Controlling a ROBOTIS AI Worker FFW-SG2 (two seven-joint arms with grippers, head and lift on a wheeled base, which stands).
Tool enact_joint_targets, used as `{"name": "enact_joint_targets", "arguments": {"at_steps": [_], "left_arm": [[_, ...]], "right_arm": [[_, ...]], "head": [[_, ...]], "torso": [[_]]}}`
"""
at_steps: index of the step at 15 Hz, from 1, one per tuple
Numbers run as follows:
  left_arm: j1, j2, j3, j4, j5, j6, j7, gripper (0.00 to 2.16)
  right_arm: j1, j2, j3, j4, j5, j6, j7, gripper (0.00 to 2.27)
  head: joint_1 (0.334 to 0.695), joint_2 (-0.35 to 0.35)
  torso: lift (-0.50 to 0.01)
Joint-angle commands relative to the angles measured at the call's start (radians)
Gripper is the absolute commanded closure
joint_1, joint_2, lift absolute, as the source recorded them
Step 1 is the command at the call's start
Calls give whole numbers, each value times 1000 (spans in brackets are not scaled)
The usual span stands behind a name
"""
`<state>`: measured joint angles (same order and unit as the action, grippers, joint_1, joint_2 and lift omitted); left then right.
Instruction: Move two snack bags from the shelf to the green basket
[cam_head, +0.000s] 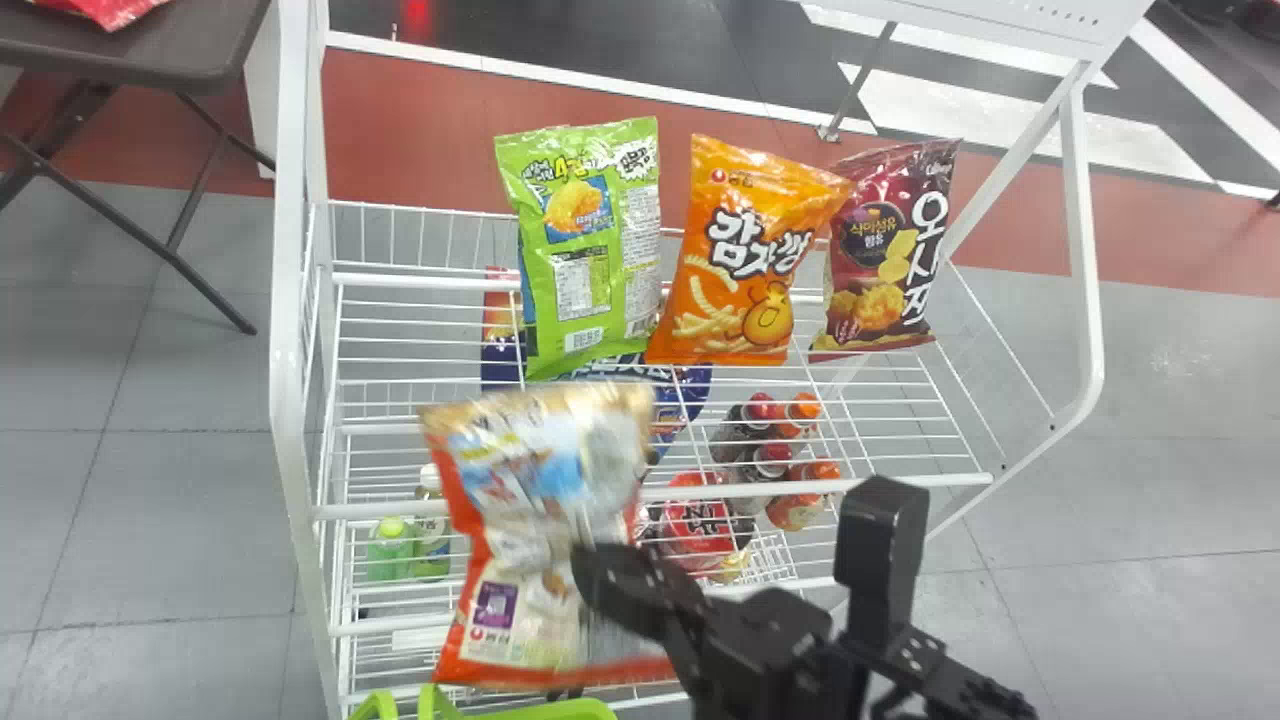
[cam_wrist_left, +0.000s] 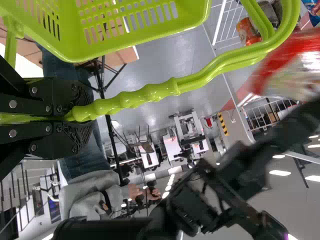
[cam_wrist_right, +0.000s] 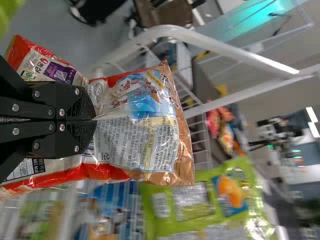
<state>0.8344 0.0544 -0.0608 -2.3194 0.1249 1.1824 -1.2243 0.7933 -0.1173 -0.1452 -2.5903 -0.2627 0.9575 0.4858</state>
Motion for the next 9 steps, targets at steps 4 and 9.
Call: {"name": "enact_joint_targets", "arguments": {"at_steps": [4,9], "left_arm": [[-5,-1,-8,0,-1,1,11,2128],[0,-2,-14,-8,-1,1,11,2128]], "right_arm": [[49,-2,-119,-93,-18,530,96,2246],[67,-39,-27,-31,7,588,103,2246]], "head": [[695,-350],[695,-350]], "torso": [[-13],[-13]]}}
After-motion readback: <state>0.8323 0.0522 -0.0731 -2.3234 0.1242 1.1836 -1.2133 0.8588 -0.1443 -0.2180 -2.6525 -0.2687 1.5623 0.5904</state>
